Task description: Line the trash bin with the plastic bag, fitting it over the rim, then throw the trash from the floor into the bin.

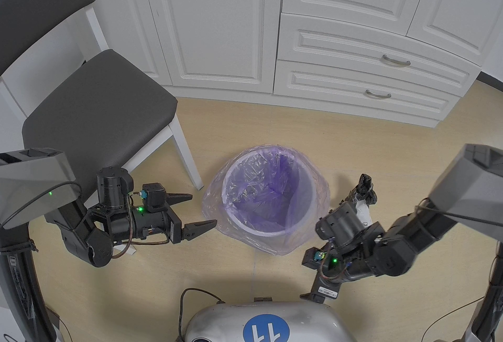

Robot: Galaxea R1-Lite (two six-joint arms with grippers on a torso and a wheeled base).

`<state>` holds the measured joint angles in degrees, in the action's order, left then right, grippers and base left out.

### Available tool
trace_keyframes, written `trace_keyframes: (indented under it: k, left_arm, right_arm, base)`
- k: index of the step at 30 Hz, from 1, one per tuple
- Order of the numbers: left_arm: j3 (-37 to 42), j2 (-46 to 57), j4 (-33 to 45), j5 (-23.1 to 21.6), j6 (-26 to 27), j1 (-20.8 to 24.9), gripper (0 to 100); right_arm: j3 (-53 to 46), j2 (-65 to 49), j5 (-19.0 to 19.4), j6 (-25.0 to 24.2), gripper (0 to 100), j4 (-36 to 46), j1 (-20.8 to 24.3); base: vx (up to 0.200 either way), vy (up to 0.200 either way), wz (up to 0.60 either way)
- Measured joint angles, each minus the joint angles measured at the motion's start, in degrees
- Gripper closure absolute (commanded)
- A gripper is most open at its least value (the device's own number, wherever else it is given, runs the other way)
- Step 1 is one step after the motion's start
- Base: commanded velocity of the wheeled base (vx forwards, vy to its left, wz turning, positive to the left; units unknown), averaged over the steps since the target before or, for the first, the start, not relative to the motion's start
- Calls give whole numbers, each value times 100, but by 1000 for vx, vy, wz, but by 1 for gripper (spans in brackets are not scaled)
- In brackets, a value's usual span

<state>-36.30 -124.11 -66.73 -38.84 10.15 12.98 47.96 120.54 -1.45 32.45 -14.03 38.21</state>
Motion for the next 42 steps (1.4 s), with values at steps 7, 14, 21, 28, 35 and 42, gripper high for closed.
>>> trace_keyframes:
  k: [7,14,21,28,35,42]
  left_arm:
    - [169,322,158,1000,7,250,0]
    - [30,399,496,2327,-66,471,0]
    - [11,295,391,2677,-428,512,0]
    - [347,16,-1103,2857,-556,350,0]
    - [981,-185,-1998,3283,-575,145,0]
    - [1213,-119,-2093,3362,-569,79,0]
  right_arm:
    - [-942,-1296,-503,-1143,0,-441,-148]
    - [-756,-1820,-440,-2600,0,-720,-568]
    - [-149,-1241,-178,-2833,0,-1731,-1125]
    - [692,-166,-90,-2989,0,-2288,-1467]
    - [1812,898,17,-3445,0,-2470,-1853]
    - [2139,1237,446,-3861,0,-2499,-2277]
  base:
    - [0,0,0]
    - [0,0,0]
    - [0,0,0]
    - [0,0,0]
    - [0,0,0]
    - [0,0,0]
